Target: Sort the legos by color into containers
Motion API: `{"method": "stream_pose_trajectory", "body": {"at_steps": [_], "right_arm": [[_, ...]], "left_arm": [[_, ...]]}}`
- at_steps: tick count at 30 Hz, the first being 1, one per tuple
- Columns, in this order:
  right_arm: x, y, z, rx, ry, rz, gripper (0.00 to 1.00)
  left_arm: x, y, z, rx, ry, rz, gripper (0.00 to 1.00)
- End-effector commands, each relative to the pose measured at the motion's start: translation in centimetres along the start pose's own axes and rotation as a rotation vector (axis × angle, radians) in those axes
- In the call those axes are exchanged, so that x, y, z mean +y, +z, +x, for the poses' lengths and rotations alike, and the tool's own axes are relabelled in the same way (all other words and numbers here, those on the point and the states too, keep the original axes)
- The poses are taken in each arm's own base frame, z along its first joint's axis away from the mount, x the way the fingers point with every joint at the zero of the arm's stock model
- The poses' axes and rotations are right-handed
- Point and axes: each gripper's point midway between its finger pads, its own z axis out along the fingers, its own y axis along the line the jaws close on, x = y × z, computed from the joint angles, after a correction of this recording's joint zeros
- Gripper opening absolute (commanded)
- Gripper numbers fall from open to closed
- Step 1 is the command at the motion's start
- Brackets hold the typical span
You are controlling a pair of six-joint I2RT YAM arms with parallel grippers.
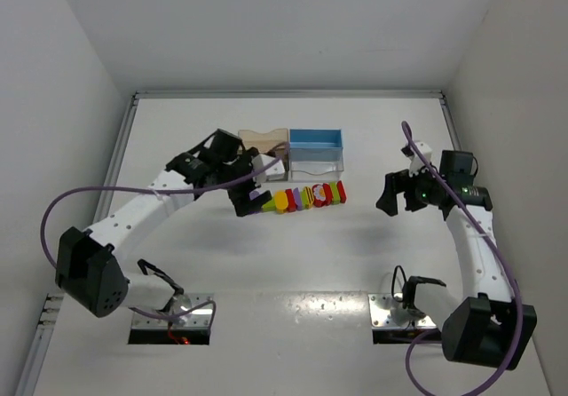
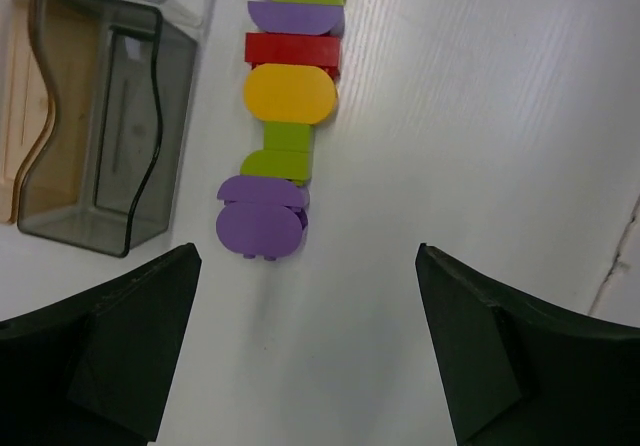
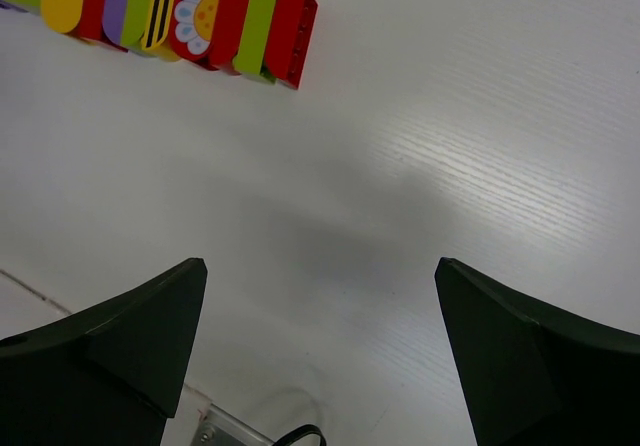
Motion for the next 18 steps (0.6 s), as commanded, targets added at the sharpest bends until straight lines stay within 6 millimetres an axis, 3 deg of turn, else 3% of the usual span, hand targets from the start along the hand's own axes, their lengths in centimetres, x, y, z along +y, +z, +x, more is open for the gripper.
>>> {"method": "stream_pose_trajectory", "body": {"at_steps": [1,9,14,18], "right_arm": [[0.5,-0.4,-2.2,-0.056,-0.052,-0.044,0.97],[0.1,-0.3,-2.8,-0.049,-0.065,-0.046,0.96],[-0.1,-0.3,-3.4,-0.053,-0.077,-0.044,0.96],[-0.3,-0.2,-3.6,-0.043,-0.078,-0.048,0.96]], "left_arm": [[0.4,1.2,-0.8,-0.008,0.184,-0.04,0.96],[1.2,5.2,-0.5,-0.017,0.28,-0.021,0.87],[1.2,8.5,1.6,0.021,0.303,0.049,0.81],[1.6,9.8,2.5,0.038,0.288,0.08,0.78]]}}
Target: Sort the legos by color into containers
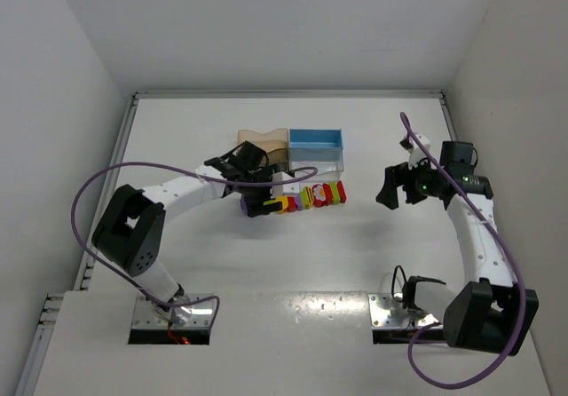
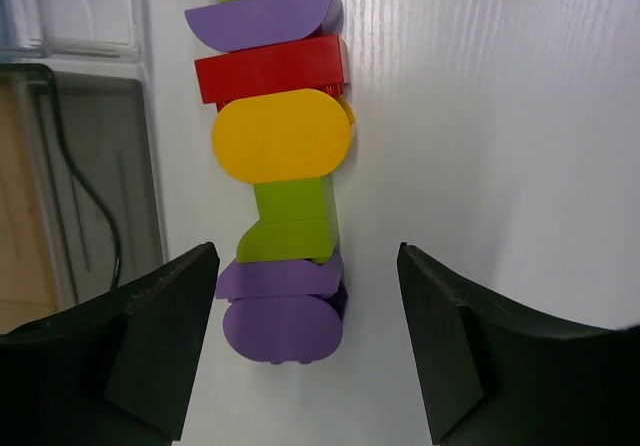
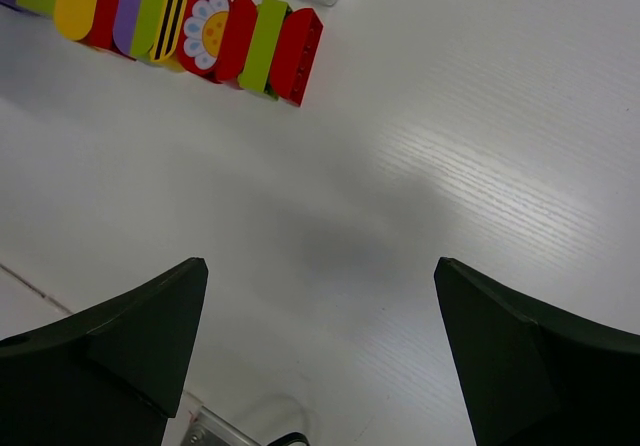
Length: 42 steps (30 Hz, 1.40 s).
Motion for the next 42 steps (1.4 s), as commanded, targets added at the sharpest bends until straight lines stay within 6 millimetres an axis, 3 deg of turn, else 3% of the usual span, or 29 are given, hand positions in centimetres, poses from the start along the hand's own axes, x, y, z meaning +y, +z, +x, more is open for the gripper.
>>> {"method": "stream_pose_trajectory", "body": {"at_steps": [1,12,16,26,30,34,37,42], "right_arm": [[-0.3,-0.6,-2.0,-0.039,-0.044,0.002,0.96],[-1.0,0.3,-1.4,-0.008,-0.023,-0.005,0.96],[-1.2,0.2,-2.0,-0.016,-0.029,-0.002,0.96],[-1.6,0.3,-2.5,-0.009,-0.044,-0.004,0.96],[-1.3,0.4,-2.8,-0.018,-0.044,-0.025,0.96],[-0.7,0.5,-2.8,-0.015,-0.052,-0.068,0.95],[0.2,0.4,-3.0,-0.021,-0.075,-0.11,0.95],[1.9,0.4,-3.7,-0.047,-0.108,-0.212,0.95]], "left_arm": [[1.2,0.7,-0.8,-0.047,0.047,0.002,0.78],[2.5,3.0,-0.4,-0.029,0.034,0.032,0.78],[3.0,3.9,-0.3,-0.022,0.03,0.04,0.78],[2.4,5.3,1.6,0.035,0.02,0.062,0.74],[1.1,5.6,3.5,0.092,0.009,0.093,0.65],[-0.6,5.5,4.7,0.128,0.008,0.132,0.39],[-2.7,4.8,5.4,0.132,0.022,0.161,0.35],[-5.6,3.3,4.4,0.075,0.067,0.196,0.29]]}}
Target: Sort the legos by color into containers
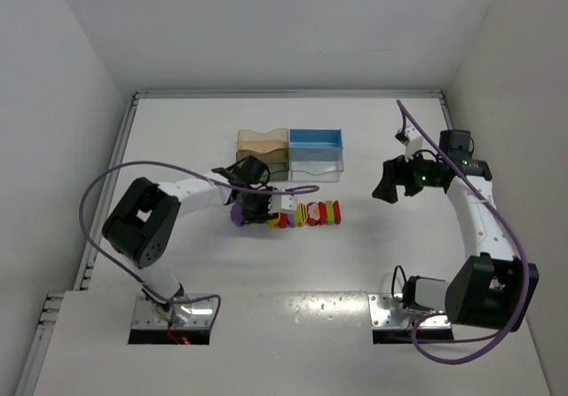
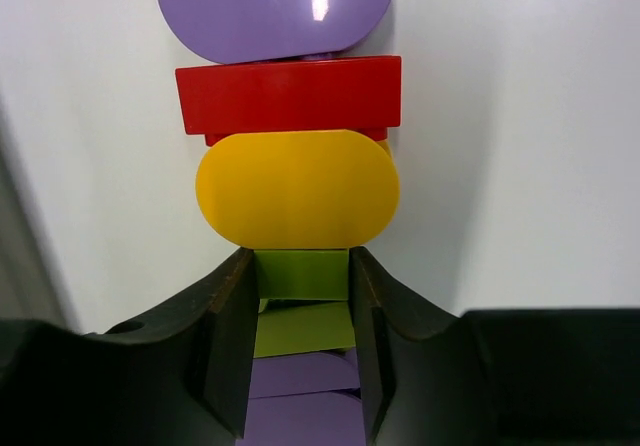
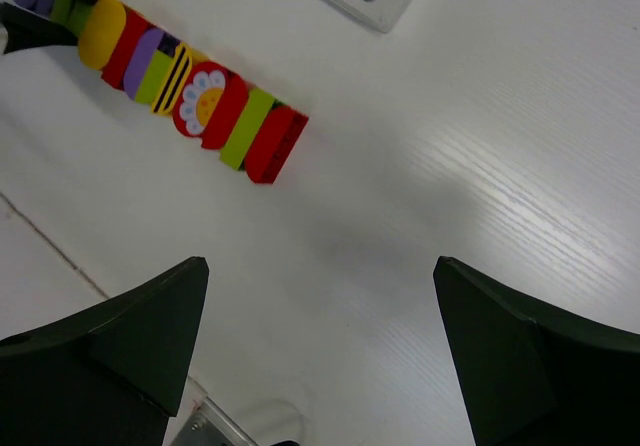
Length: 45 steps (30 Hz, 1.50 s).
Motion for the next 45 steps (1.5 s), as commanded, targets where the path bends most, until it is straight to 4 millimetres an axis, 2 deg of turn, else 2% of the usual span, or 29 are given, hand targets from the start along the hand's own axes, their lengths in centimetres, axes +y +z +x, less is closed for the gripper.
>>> {"method": "stream_pose_trajectory", "body": {"at_steps": [1,6,8,9,11,14,18,20,21,22,24,26,27,34,36,38,42,43,45], "right_arm": [[1.7,-0.2,-2.1,-0.058,-0.066,-0.114,0.95],[2.6,0.2,-2.5,-0.058,-0.079,-0.165,0.95],[2.6,0.3,-2.4,-0.051,-0.094,-0.162,0.95],[2.7,0.3,-2.3,-0.045,-0.088,-0.166,0.95],[2.8,0.4,-2.2,-0.039,-0.094,-0.164,0.95],[2.8,0.4,-2.2,-0.038,-0.094,-0.164,0.95],[2.6,0.2,-2.2,-0.036,-0.101,-0.145,0.95],[2.7,0.1,-2.3,-0.042,-0.107,-0.142,0.95],[2.8,0.0,-2.2,-0.036,-0.101,-0.145,0.95],[2.9,-0.2,-2.3,-0.042,-0.107,-0.142,0.95],[2.9,-0.2,-2.3,-0.042,-0.107,-0.142,0.95],[2.9,-0.2,-2.3,-0.042,-0.107,-0.142,0.95],[3.1,-0.2,-2.4,-0.048,-0.107,-0.152,0.95],[7.1,0.2,-3.0,-0.051,-0.107,-0.338,0.96],[8.4,0.5,-3.4,-0.05,-0.058,-0.406,0.96],[8.7,1.1,-3.8,-0.047,0.044,-0.451,0.96],[11.4,1.5,-6.3,-0.086,0.153,-0.609,0.95],[11.6,1.9,-7.0,-0.094,0.183,-0.628,0.95],[12.4,2.6,-7.0,-0.071,0.198,-0.671,0.94]], "left_arm": [[-4.0,-0.7,-0.4,-0.029,0.049,0.096,0.28],[-6.0,-2.3,-2.7,-0.092,0.124,0.092,0.21],[-6.9,-2.3,-2.9,-0.084,0.083,0.097,0.2],[-6.6,-2.4,-3.9,-0.106,0.025,0.099,0.17],[-7.2,-2.5,-4.1,-0.12,-0.038,0.139,0.12],[-6.5,-2.8,-5.6,-0.186,-0.207,0.128,0.0],[-6.5,-2.6,-6.3,-0.227,-0.373,0.107,0.0],[-5.7,-2.2,-5.1,-0.19,-0.426,0.024,0.0],[-5.0,-2.5,-5.5,-0.206,-0.432,-0.007,0.0],[-5.1,-2.3,-4.9,-0.19,-0.448,-0.014,0.0],[-4.4,-2.5,-4.7,-0.188,-0.442,-0.065,0.0],[-4.9,-3.1,-4.6,-0.204,-0.389,-0.067,0.0],[-4.4,-3.5,-5.1,-0.234,-0.362,-0.09,0.0],[-3.0,-7.1,-6.8,-0.349,-0.17,-0.281,0.0],[-3.0,-7.4,-6.7,-0.345,-0.148,-0.332,0.0],[-2.8,-8.4,-7.9,-0.383,-0.094,-0.382,0.0],[-2.0,-9.8,-9.2,-0.42,-0.072,-0.459,0.0],[-2.0,-9.8,-9.3,-0.42,-0.072,-0.459,0.0],[-1.5,-10.7,-10.7,-0.454,-0.057,-0.474,0.0]]}}
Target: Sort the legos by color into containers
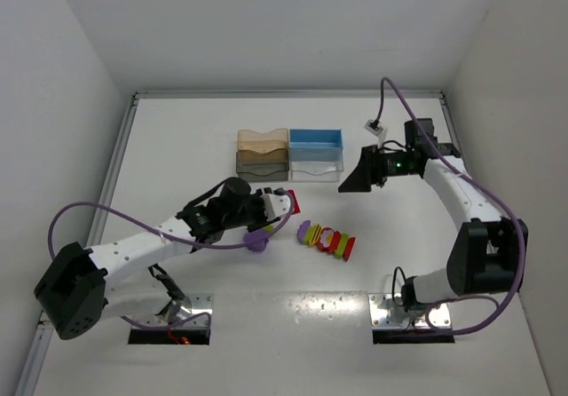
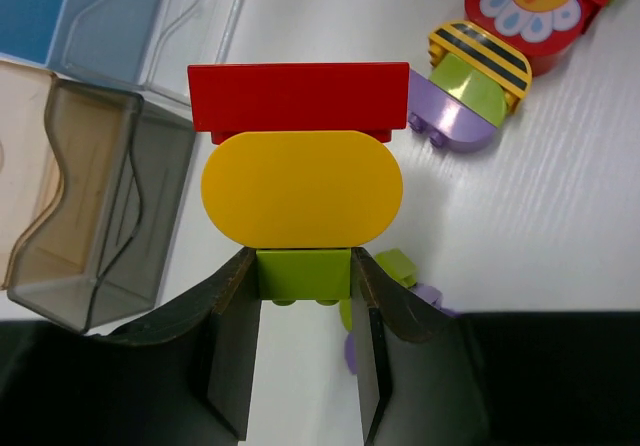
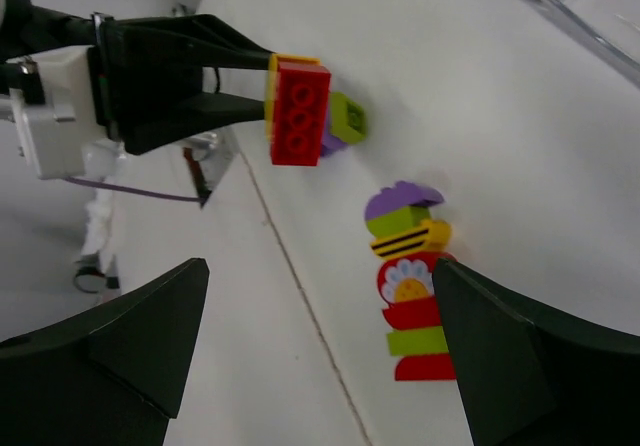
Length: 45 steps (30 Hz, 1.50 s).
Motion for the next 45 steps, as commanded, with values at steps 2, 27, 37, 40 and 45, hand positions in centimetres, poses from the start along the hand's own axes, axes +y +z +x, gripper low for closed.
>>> {"method": "stream_pose_trajectory", "body": {"at_steps": [2,27,37,40,45], "right_arm": [[2.9,1.5,-2.7,-0.034,0.009,-0.157,0.92],[4.9,10.2,-1.0,0.206,-0.032,-0.295,0.84],[4.6,10.0,-0.6,0.206,-0.035,-0.311,0.22],[4.6,9.4,0.1,0.21,-0.033,-0.306,0.06],[4.3,8.1,0.6,0.197,-0.025,-0.288,0.0]], "left_arm": [[2.1,-0.5,-4.8,-0.134,0.033,-0.085,0.0],[1.5,1.0,-8.8,-0.202,0.043,-0.065,0.0],[1.9,1.2,-8.8,-0.201,0.042,-0.087,0.0],[1.6,1.4,-7.8,-0.177,0.039,-0.086,0.0],[1.2,1.0,-5.9,-0.147,0.022,-0.093,0.0]]}}
